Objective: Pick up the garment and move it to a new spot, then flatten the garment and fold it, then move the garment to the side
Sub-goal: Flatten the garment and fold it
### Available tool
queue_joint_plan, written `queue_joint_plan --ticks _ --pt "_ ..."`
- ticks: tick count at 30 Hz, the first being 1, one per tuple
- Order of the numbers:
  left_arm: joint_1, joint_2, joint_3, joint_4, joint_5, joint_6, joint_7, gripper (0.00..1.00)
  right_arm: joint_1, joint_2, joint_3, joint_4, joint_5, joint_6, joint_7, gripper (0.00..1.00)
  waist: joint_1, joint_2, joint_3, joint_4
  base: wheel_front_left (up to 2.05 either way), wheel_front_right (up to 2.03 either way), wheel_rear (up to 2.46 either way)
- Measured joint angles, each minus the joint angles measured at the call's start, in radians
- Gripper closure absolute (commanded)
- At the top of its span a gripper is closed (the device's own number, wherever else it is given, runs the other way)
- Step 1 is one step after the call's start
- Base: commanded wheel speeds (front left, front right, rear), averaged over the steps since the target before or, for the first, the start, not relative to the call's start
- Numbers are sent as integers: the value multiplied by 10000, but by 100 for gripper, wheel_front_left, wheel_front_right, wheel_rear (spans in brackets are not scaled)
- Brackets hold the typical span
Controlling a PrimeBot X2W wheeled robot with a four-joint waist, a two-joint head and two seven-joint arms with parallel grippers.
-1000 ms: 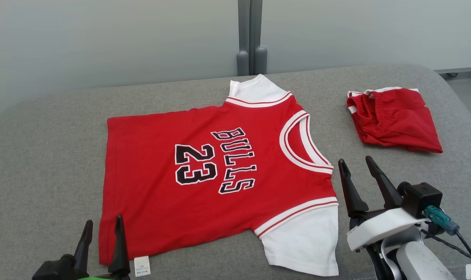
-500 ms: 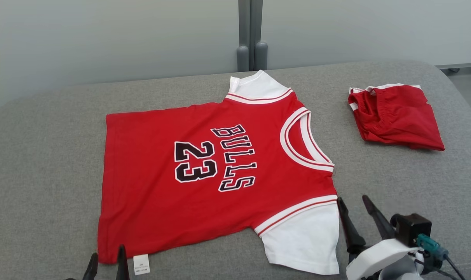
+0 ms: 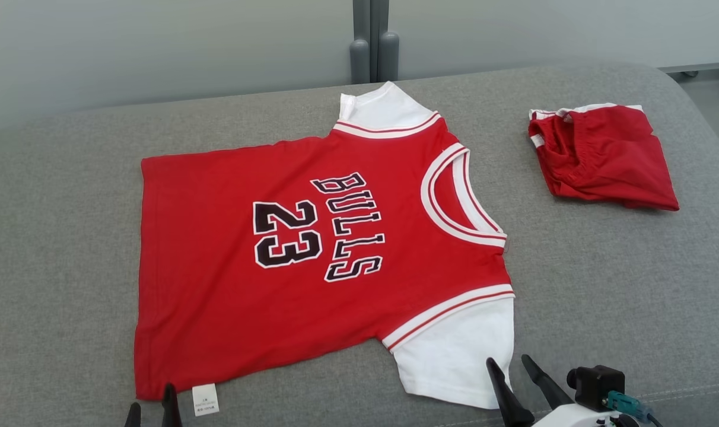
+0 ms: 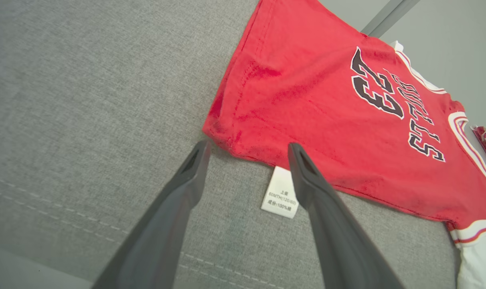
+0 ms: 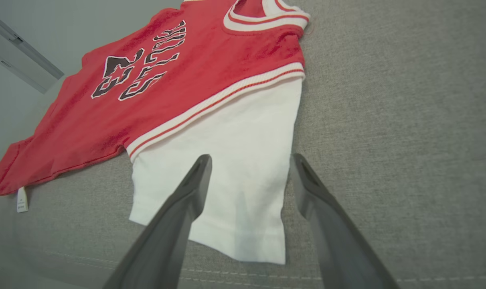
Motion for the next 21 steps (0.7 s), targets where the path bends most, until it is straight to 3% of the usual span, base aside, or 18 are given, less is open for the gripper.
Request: queue_joint_plan --ticks 21 --pt "-1482 -25 144 1398 -550 0 59 0 -285 19 497 1256 232 635 240 0 0 0 540 -189 0 0 0"
